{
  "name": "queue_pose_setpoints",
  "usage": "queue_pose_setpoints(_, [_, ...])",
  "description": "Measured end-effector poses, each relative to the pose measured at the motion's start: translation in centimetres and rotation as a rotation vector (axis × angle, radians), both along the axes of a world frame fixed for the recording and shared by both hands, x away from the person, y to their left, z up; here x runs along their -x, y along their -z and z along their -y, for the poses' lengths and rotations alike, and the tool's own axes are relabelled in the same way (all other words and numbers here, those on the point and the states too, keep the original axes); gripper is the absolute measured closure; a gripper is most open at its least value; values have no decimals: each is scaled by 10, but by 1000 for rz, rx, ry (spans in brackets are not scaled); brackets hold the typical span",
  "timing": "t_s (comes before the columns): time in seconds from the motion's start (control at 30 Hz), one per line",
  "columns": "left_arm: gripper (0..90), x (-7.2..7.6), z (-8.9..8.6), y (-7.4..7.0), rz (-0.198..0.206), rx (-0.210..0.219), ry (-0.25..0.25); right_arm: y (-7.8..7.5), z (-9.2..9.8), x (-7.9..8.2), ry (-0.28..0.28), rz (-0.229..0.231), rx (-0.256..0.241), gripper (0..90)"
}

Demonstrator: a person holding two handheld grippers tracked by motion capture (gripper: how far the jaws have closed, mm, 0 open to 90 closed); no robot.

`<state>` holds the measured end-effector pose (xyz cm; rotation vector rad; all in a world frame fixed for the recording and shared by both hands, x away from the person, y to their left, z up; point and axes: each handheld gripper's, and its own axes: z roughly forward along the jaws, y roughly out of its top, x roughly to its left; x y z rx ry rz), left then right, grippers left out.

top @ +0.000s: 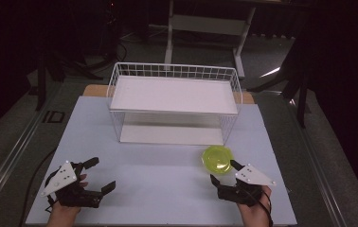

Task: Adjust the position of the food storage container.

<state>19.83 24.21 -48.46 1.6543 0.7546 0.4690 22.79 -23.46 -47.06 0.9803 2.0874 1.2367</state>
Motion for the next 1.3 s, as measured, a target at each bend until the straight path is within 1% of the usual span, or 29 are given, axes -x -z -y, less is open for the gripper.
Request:
queue_pose_setpoints(0.07, [11,0,0,-1,2,1,0,-1,-3,1,-16,1,14,149])
queue_pose_setpoints(0.1, [11,1,0,-1,4,4,0,-2,-5,3,-29,-8,9,148])
queue_pose_setpoints(0.17, [11,1,1,-2,9,3,3,-3,-7,4,-34,-4,13,148])
queue_pose_setpoints(0.2, [11,2,1,-2,11,2,2,-6,-10,7,-52,9,18,148])
queue_pose_setpoints(0.27, [11,2,2,-2,12,0,3,-10,-12,10,-70,27,17,140])
queue_pose_setpoints(0.33, [11,2,3,-2,13,0,6,-15,-16,14,-89,60,26,141])
queue_pose_setpoints(0.4, [11,2,3,-2,13,0,7,-17,-17,15,-95,68,25,141])
queue_pose_setpoints(0.43, [11,2,3,-2,14,1,8,-20,-18,16,-98,88,37,141])
queue_pose_setpoints(0.47, [11,2,3,-2,14,1,8,-23,-20,17,-93,93,48,141])
queue_pose_setpoints(0.5, [11,2,3,-2,12,2,9,-27,-21,17,-105,89,45,141])
queue_pose_setpoints(0.53, [11,1,3,-2,10,2,10,-31,-23,17,-109,106,41,140])
queue_pose_setpoints(0.77, [11,1,4,-2,14,2,15,-42,-26,14,-126,97,42,133])
queue_pose_setpoints(0.87, [11,1,4,-2,13,8,16,-51,-25,10,-128,108,16,131])
queue_pose_setpoints(0.9, [11,1,4,-2,13,8,16,-53,-24,8,-126,106,1,131])
queue_pose_setpoints(0.93, [11,1,4,-2,13,9,17,-53,-24,8,-126,106,1,131])
queue_pose_setpoints(0.97, [11,1,4,-2,13,8,19,-55,-23,7,-130,100,-9,128])
queue_pose_setpoints(1.0, [11,1,5,-2,14,8,20,-59,-21,3,-128,97,-14,123])
queue_pose_setpoints(1.1, [11,2,6,-2,17,7,24,-61,-20,-2,-116,110,-21,123])
queue_pose_setpoints(1.17, [11,2,6,-2,16,9,29,-61,-19,-4,-124,107,-24,115])
queue_pose_setpoints(1.2, [11,2,7,-2,15,11,29,-60,-17,-10,-100,100,-38,113])
queue_pose_setpoints(1.27, [11,1,7,-2,14,14,30,-58,-14,-16,-94,71,-48,113])
queue_pose_setpoints(1.3, [11,1,8,-2,13,12,32,-57,-12,-19,-80,65,-54,120])
